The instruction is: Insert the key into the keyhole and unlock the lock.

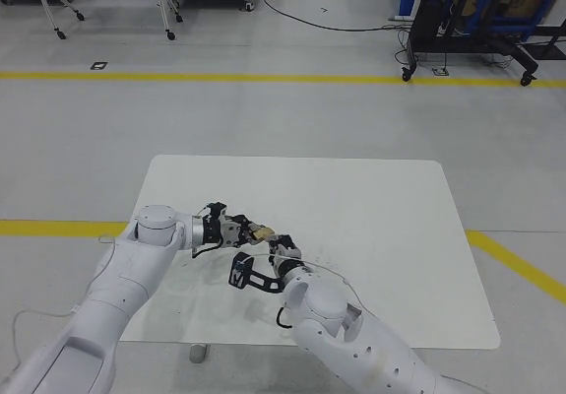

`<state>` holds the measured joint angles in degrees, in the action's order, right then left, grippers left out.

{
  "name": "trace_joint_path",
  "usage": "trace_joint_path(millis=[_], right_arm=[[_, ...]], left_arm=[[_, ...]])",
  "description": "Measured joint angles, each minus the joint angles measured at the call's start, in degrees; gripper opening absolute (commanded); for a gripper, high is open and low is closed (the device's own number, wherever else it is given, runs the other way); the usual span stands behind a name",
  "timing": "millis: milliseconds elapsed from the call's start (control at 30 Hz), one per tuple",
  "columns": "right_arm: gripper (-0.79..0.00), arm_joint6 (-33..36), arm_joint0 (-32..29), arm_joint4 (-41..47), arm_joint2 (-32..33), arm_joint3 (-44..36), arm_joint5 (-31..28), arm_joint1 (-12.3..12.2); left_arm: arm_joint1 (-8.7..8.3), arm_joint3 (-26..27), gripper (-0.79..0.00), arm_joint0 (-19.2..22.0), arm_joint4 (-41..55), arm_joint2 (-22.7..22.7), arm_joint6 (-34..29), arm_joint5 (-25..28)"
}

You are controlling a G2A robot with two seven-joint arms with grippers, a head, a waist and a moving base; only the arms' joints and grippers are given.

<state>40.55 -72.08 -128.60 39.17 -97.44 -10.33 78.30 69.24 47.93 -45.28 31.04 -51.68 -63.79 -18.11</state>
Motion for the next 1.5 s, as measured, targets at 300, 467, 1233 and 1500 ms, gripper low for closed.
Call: trace_joint_path(millis=[300, 467, 1233, 1500], right_arm=[[-0.610, -2.8, -2.4, -0.8, 1.9, -1.7, -0.2, -0.1], [-0.785, -3.5, -3.7, -1.5, 2.9, -2.8, -1.1, -0.2], [-0.785, -5.9, -2.5, 0.2, 5.1, -1.0, -6.3, 0.8], [-0.160, -12.1, -5.4, 3.8, 8.8, -4.6, -5.9, 0.2]], left_arm=[[0.01, 0.0, -0.785, -0.1, -0.3, -0.2, 0.1, 0.0], [0.05, 0.0, -0.785, -0.1, -0.4, -0.3, 0.1, 0.0], [0.14, -0.1, -0.785, -0.2, -0.4, -0.8, -1.0, 0.0], [0.04, -0.2, -0.785, -0.3, 0.1, -1.6, -0.7, 0.7]])
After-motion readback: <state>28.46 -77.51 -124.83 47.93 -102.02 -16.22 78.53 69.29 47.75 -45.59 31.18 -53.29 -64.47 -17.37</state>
